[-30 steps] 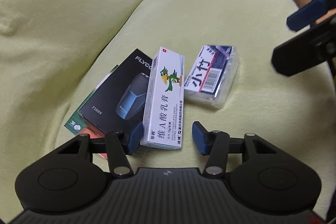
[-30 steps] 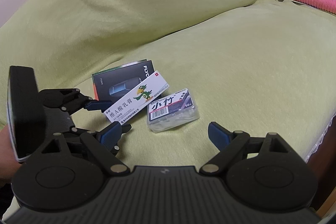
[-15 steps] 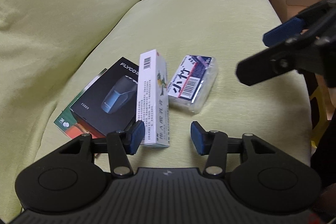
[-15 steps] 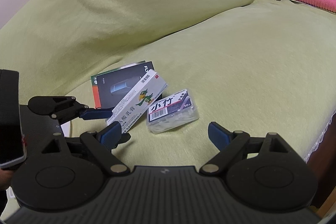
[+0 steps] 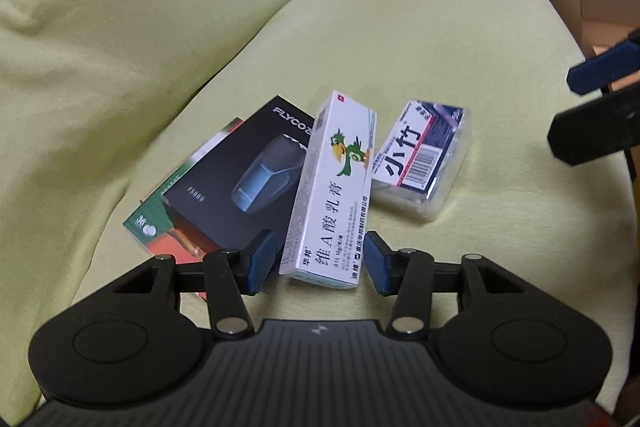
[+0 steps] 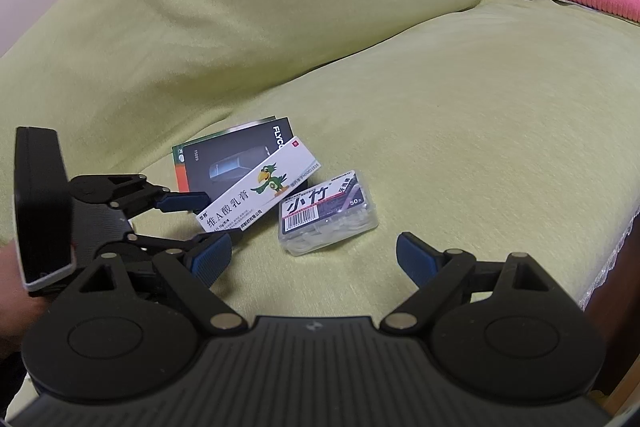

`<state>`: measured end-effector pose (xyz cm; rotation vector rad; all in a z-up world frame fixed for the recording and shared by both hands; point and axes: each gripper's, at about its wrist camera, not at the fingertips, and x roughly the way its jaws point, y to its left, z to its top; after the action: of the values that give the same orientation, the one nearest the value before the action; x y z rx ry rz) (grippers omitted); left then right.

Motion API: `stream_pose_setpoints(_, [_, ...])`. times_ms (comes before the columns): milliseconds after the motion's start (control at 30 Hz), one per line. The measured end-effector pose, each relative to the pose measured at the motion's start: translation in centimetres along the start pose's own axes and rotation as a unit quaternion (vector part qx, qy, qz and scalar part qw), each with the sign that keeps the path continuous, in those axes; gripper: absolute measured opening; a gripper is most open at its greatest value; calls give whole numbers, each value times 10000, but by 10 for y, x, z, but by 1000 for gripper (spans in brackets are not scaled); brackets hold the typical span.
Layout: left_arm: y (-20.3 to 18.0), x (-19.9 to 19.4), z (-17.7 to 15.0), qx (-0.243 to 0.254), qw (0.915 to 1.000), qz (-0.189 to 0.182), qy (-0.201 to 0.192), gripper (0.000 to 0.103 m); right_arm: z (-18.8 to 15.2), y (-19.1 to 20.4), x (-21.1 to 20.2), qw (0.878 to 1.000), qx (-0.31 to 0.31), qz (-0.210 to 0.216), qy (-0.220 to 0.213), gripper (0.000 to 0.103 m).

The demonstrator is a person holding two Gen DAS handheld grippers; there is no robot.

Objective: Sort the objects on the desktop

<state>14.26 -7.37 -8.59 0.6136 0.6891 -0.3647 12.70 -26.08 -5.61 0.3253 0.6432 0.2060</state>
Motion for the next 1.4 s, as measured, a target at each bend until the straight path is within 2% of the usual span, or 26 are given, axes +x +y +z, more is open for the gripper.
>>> stream_pose_setpoints(333, [-17,14,1,486,9987,46,138,54,-1,0,0,10000,12,12,3,88])
stream_pose_setpoints(400, [-22,16,-2,629,9977,184,159,47,-1,1,1,10000,19,11,-1,88])
stream_pose_setpoints(500, [-21,13,-6,506,9984,231,101,46,0,3,2,10000,24,11,-7,88])
stream_pose_setpoints(667, [-16,-3,-10,271,9995,-42,136,46,0,5,5,10000,31,31,3,88])
stream_pose_setpoints(800, [-17,-23,-18,325,9989,-236,257,46,0,7,7,10000,-13,62,24,88])
stream_pose_setpoints(967, [-22,-57,-37,568,9977,-212,314,45,-1,7,7,9999,-11,150,65,88])
stream_pose_setpoints(1100, [-34,-72,-49,1042,9938,-75,377,44,-1,8,10,9985,-19,468,298,88])
stream_pose_setpoints(1200, [-44,-71,-56,1208,9917,-96,436,44,-4,14,13,9969,-129,606,495,87])
stream_pose_setpoints(1400, [-43,-78,-59,793,9948,-476,416,45,-6,26,27,9943,-332,487,883,87])
